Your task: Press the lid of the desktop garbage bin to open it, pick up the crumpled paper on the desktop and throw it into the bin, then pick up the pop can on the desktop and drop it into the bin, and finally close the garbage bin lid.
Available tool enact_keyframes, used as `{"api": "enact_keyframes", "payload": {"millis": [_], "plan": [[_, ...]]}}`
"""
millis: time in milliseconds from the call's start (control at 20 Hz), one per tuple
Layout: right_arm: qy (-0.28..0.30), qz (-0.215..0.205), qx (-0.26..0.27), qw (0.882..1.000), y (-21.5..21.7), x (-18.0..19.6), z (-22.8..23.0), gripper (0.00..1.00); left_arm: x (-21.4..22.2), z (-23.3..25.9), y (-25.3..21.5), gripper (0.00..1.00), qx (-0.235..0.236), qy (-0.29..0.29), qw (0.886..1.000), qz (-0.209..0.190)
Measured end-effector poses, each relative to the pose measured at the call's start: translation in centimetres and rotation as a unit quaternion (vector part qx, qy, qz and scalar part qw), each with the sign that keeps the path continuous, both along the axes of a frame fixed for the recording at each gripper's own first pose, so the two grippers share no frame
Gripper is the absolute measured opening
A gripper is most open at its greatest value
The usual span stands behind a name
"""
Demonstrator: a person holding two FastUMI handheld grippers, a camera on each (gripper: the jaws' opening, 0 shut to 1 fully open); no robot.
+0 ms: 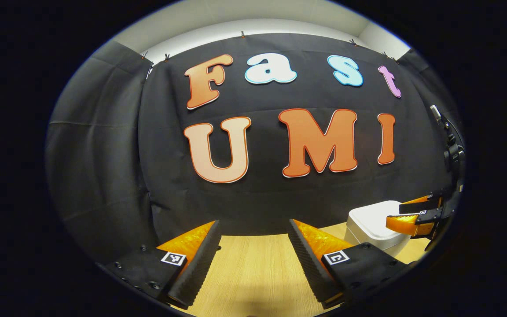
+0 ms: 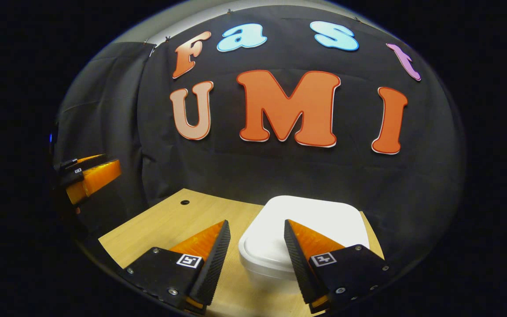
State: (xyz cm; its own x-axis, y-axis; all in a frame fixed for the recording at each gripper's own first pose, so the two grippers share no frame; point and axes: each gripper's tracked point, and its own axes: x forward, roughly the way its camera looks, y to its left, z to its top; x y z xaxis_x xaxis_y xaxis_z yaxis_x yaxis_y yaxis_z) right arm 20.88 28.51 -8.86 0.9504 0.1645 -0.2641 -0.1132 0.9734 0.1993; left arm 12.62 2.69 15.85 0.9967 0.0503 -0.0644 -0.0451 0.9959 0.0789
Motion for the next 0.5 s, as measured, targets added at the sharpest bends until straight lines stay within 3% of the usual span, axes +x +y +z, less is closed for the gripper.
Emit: {"api": "enact_keyframes", "payload": {"millis": [250,500], "plan": [[-0.025,0.011,0.003,1.0,1.6,0.1,1.1,0.93,-0.4,0.3,0.4,0.99,-0.012,-0.013,1.0,0.006],[-0.06,0.007,-0.003,0.998,1.8,0.2,2.5,0.98,-0.9,0.9,0.7,0.99,-0.012,-0.028,0.999,0.011]]}}
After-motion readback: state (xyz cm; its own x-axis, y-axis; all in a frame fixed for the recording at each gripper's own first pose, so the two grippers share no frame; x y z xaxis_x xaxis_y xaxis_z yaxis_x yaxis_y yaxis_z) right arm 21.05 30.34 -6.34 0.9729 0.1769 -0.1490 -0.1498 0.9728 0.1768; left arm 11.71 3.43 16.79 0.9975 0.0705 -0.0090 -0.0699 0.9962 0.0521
